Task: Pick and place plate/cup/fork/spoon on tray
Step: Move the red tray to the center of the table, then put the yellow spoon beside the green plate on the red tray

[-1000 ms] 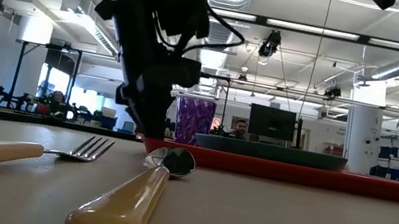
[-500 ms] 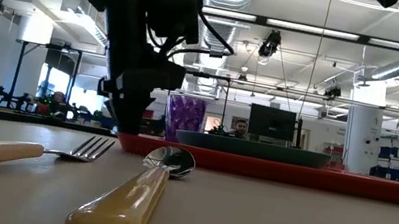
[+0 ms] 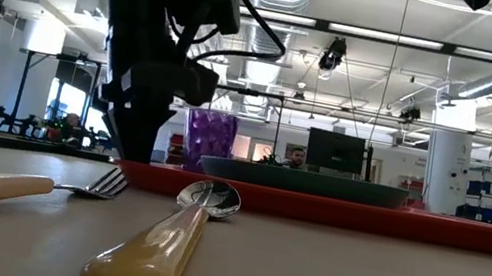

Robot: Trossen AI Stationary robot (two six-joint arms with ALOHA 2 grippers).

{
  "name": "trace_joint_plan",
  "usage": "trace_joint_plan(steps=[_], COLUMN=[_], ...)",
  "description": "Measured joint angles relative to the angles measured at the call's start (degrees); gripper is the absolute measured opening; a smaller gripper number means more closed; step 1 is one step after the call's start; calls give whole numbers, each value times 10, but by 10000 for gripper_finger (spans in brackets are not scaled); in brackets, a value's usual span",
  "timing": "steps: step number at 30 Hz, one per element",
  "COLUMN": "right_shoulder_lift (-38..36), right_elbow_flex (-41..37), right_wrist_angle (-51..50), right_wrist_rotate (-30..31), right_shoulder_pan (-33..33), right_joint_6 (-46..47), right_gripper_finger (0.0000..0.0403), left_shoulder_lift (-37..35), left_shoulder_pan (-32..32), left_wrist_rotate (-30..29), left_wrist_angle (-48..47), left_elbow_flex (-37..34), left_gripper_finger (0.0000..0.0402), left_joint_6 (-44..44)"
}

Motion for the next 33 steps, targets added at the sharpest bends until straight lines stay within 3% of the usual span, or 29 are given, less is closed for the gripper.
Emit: trace_joint_plan(steps=[10, 17, 23, 27, 33], right_shoulder_lift=[0, 0, 16, 43, 99], right_elbow_flex=[0, 0, 1, 1, 1], right_wrist_angle=[-6, -6, -2, -3, -4], right_wrist_rotate=[-36, -50, -96, -175, -265], right_shoulder_pan=[0, 0, 0, 0, 22], right_joint_6=[0, -44, -38, -17, 27], right_gripper_finger=[9, 9, 9, 9, 9], left_shoulder_lift=[1, -7, -83, -166, -289], left_shoulder_pan=[-34, -40, -24, -22, -70], left_wrist_rotate=[18, -1, -104, -187, -335], left_wrist_angle=[-31, -31, -68, -155, -240], left_elbow_flex=[-2, 1, 39, 93, 172], left_gripper_finger=[0, 0, 0, 0, 0], left_joint_6=[-81, -79, -46, -50, -46])
